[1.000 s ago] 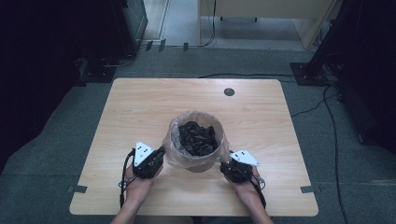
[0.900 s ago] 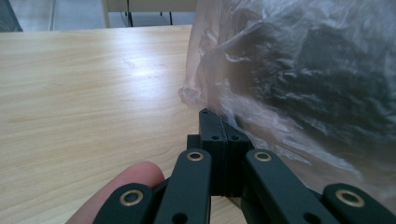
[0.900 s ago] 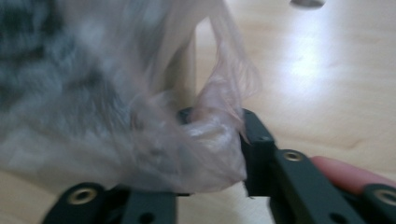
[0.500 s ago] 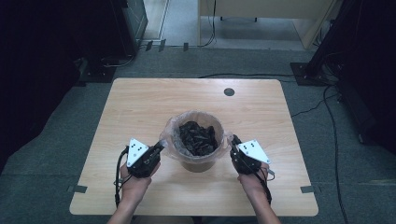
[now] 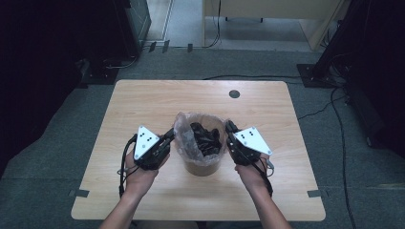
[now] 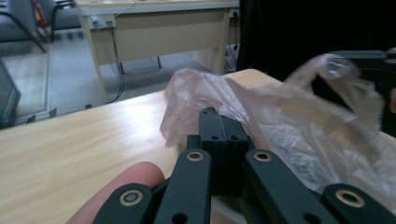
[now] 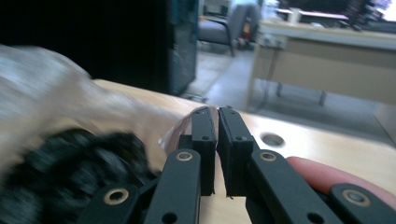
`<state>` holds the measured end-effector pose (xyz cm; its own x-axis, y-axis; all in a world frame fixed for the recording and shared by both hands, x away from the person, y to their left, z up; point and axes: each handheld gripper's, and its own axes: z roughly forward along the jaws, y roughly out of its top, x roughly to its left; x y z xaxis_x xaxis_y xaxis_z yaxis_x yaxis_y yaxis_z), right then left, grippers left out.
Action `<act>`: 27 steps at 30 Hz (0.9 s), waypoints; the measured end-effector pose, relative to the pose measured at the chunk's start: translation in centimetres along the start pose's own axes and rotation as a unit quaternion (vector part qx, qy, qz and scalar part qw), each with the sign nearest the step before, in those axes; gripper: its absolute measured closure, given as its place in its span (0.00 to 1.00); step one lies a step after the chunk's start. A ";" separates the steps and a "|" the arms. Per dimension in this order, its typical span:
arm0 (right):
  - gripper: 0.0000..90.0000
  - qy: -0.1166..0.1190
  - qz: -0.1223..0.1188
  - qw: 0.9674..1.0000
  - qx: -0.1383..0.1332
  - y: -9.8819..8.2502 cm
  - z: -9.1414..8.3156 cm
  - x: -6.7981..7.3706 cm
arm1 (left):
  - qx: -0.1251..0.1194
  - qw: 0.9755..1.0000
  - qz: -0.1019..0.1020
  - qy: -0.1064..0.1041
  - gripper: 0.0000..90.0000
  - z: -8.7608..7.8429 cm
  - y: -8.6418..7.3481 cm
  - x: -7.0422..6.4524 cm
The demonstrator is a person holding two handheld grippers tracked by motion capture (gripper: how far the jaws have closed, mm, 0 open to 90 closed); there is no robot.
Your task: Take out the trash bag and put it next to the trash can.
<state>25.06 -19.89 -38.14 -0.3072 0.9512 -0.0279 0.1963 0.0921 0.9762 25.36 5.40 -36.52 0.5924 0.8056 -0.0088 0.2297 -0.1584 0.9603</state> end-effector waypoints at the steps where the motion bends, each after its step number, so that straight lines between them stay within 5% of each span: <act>1: 0.96 0.010 -0.003 1.000 -0.002 0.7 0.2 0.4 | 0.000 1.000 0.002 -0.007 1.00 0.3 0.5 -0.3; 7: 0.96 0.086 0.012 0.996 -0.024 5.8 1.1 1.8 | -0.013 0.999 0.012 -0.041 1.00 1.0 3.7 -1.5; 12: 0.89 0.092 0.014 0.995 -0.042 7.4 -0.1 1.3 | 0.003 0.999 0.002 -0.034 1.00 1.0 2.6 -0.8; 14: 0.84 0.074 -0.004 0.997 -0.023 5.1 -0.9 0.0 | 0.012 0.999 0.000 -0.030 1.00 1.0 1.7 -0.3; 16: 0.82 0.068 0.005 0.998 -0.014 4.0 -1.1 -0.6 | 0.016 0.999 -0.011 -0.028 1.00 1.1 0.9 0.1; 17: 0.79 0.059 0.034 0.998 0.003 1.5 -1.4 -2.1 | 0.019 0.999 -0.015 -0.027 1.00 1.2 0.6 0.3; 21: 0.73 0.029 0.074 0.996 0.033 -2.1 -1.8 -4.2 | 0.023 0.999 -0.025 -0.022 1.00 1.3 -0.2 0.6; 23: 0.69 -0.018 0.071 0.996 0.049 -4.8 -2.1 -5.7 | 0.023 0.999 -0.023 -0.020 1.00 1.2 -0.3 0.7; 27: 0.66 -0.030 0.092 0.994 0.056 -6.4 -2.5 -6.9 | 0.023 0.999 -0.026 -0.015 1.00 1.2 -0.5 0.9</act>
<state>23.59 -27.79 -43.61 -0.2009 0.9706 0.1325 0.3471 -0.0559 0.9361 26.73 5.52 -37.36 0.6023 0.7955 -0.0669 0.2946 -0.1435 0.9448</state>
